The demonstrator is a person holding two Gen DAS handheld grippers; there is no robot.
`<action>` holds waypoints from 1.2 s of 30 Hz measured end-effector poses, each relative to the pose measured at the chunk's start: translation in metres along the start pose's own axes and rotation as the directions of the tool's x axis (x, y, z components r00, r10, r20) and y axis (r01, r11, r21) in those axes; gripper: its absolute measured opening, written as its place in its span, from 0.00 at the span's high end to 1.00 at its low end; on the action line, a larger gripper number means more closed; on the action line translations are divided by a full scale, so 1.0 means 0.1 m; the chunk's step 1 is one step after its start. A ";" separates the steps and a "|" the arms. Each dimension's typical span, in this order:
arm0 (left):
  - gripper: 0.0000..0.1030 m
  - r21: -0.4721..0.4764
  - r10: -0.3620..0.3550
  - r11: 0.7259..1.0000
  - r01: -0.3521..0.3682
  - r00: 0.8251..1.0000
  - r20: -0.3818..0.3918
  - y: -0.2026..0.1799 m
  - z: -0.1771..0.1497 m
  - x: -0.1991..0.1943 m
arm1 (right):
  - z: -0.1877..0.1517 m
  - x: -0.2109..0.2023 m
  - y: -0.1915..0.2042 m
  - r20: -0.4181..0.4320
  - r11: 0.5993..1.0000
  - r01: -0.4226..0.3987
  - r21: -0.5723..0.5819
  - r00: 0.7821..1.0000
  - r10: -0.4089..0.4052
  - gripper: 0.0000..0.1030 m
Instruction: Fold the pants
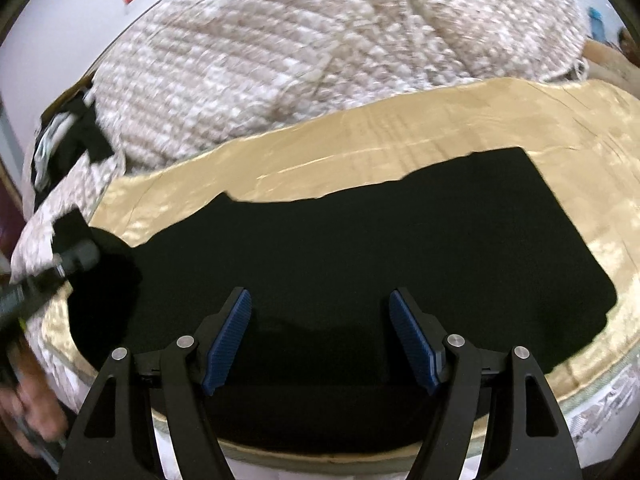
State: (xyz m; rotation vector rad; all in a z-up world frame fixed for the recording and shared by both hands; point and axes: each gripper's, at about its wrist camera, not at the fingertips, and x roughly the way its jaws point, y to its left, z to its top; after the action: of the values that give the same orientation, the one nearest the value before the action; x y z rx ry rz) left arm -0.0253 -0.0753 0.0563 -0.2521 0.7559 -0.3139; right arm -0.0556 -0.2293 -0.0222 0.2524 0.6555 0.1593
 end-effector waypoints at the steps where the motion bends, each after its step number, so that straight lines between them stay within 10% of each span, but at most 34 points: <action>1: 0.93 0.005 -0.025 1.000 0.025 0.999 -0.042 -0.04 -0.06 0.11 | 0.01 -0.01 -0.05 0.000 1.000 0.003 0.017 1.000 -0.003 0.31; 4: 0.92 0.018 -0.043 0.999 0.045 0.990 -0.132 -0.08 -0.24 0.30 | 0.04 -0.02 -0.16 -0.002 0.998 0.002 0.056 1.000 -0.002 0.31; 12: 0.69 0.027 -0.148 0.988 0.150 0.986 -0.074 -0.07 -0.22 -0.15 | 0.06 -0.04 -0.18 0.005 0.997 -0.016 0.080 1.000 0.016 0.31; 22: 0.65 -0.049 0.146 0.988 -0.147 0.989 -0.020 0.69 -0.03 -0.25 | -0.04 0.14 0.02 -0.072 0.976 -0.207 0.067 0.975 0.212 0.34; 33: 0.65 -0.090 0.164 0.982 -0.166 0.986 -0.026 0.85 -0.13 -0.18 | 0.09 0.58 0.37 -0.170 0.948 -0.319 0.002 0.934 0.315 0.43; 36: 0.65 -0.089 0.166 0.982 -0.168 0.986 -0.028 0.85 -0.15 -0.18 | 0.15 0.70 0.36 -0.191 0.937 -0.347 0.044 0.918 0.348 0.58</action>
State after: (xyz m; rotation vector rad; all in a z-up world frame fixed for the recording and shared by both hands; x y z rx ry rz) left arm -0.0319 0.0085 0.0288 -0.2697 0.8073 -0.1233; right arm 0.0057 -0.1819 -0.0413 0.3650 0.8044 0.5292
